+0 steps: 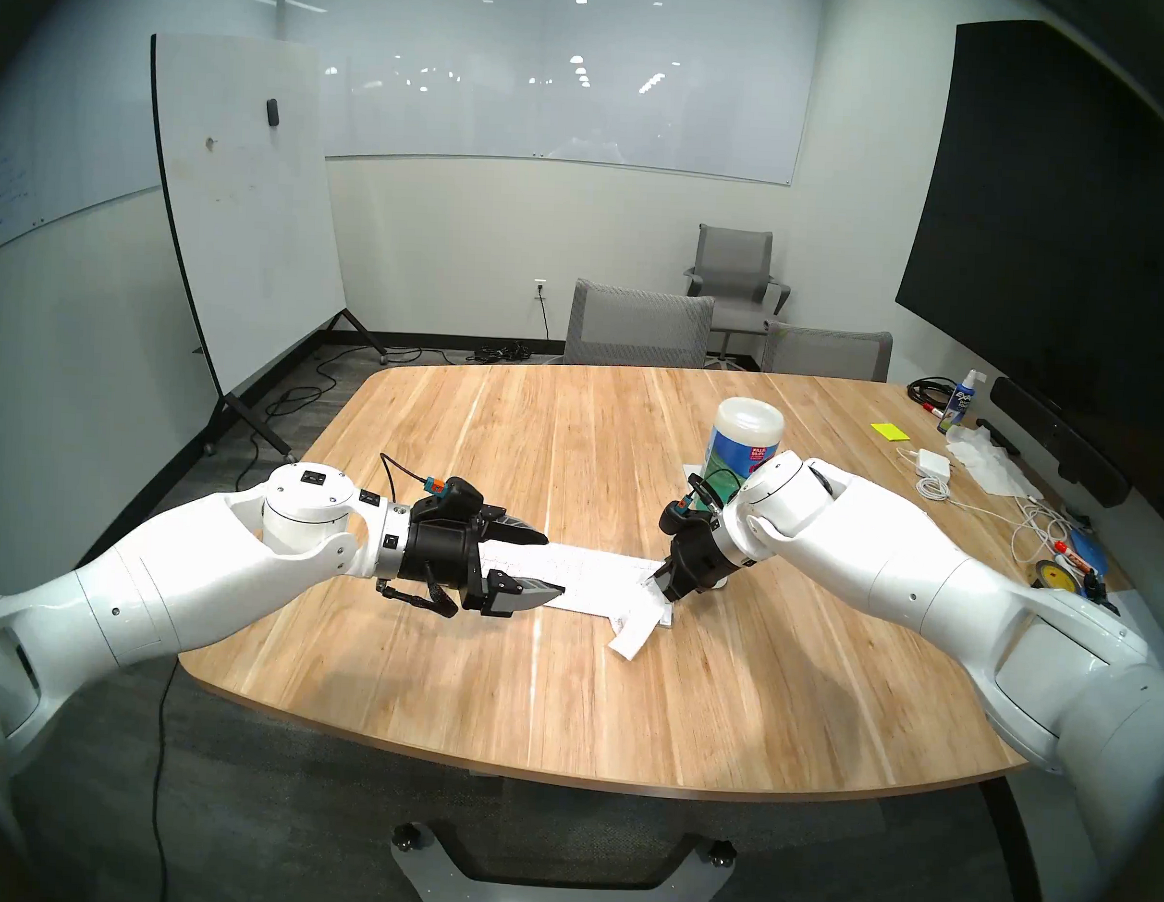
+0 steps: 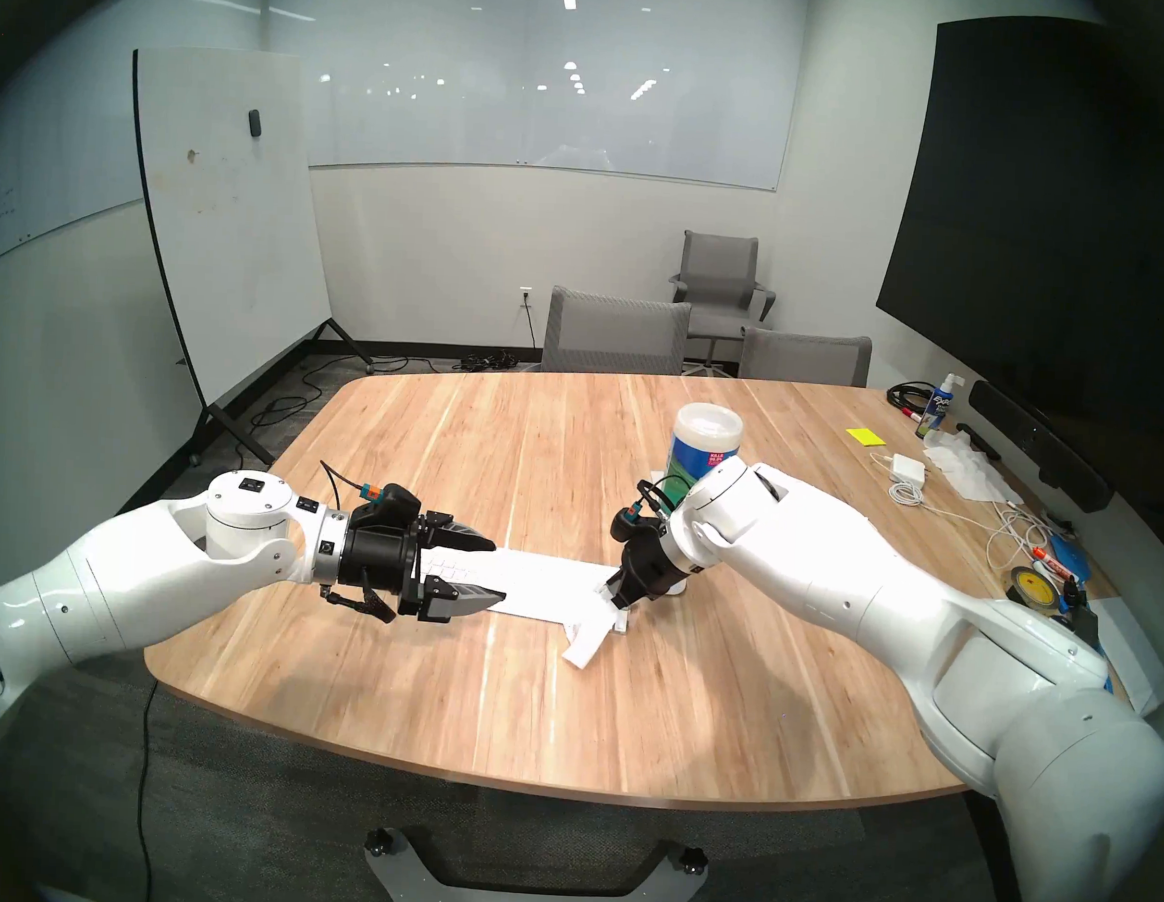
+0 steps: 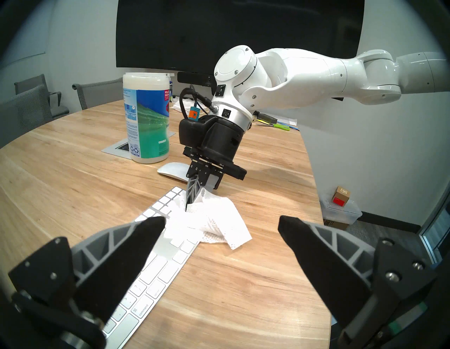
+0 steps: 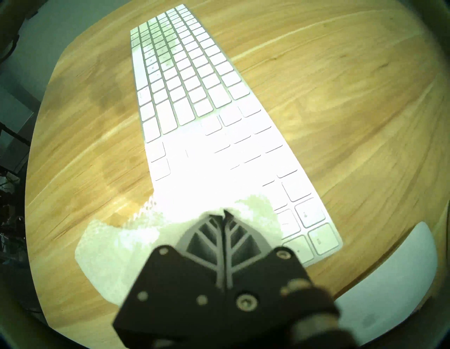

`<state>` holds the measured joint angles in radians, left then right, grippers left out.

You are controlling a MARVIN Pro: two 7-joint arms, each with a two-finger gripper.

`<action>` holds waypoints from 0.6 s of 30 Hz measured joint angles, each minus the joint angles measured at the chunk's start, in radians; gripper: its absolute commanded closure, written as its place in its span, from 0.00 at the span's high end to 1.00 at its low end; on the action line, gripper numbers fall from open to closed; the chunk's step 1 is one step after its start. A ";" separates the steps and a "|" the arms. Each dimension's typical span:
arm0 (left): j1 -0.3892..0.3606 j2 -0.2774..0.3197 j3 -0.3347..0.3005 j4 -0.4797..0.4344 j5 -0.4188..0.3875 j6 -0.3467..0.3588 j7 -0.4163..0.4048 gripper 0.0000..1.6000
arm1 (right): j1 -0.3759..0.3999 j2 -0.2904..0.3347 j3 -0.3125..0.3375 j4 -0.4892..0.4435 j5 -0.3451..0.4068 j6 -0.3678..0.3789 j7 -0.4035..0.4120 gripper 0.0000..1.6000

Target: Wipe the keyboards and mice with a disinfecting wipe, then set the wipe down

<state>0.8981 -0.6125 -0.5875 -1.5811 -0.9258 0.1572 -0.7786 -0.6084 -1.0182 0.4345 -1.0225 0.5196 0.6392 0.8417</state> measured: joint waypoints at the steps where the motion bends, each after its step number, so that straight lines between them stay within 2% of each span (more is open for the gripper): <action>1: 0.000 0.000 0.000 0.000 0.000 0.000 0.000 1.00 | 0.001 -0.001 0.001 0.004 0.000 -0.002 -0.001 0.00; 12: 0.000 0.000 0.000 0.000 0.000 0.000 0.000 1.00 | 0.030 -0.024 0.010 0.107 -0.022 -0.040 -0.005 0.00; 18: 0.000 0.000 0.000 0.000 0.000 0.000 0.000 1.00 | 0.043 -0.022 0.010 0.138 -0.041 -0.063 0.027 0.00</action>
<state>0.8981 -0.6125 -0.5875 -1.5811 -0.9258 0.1571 -0.7786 -0.5652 -1.0397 0.4443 -0.8850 0.4789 0.5766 0.8687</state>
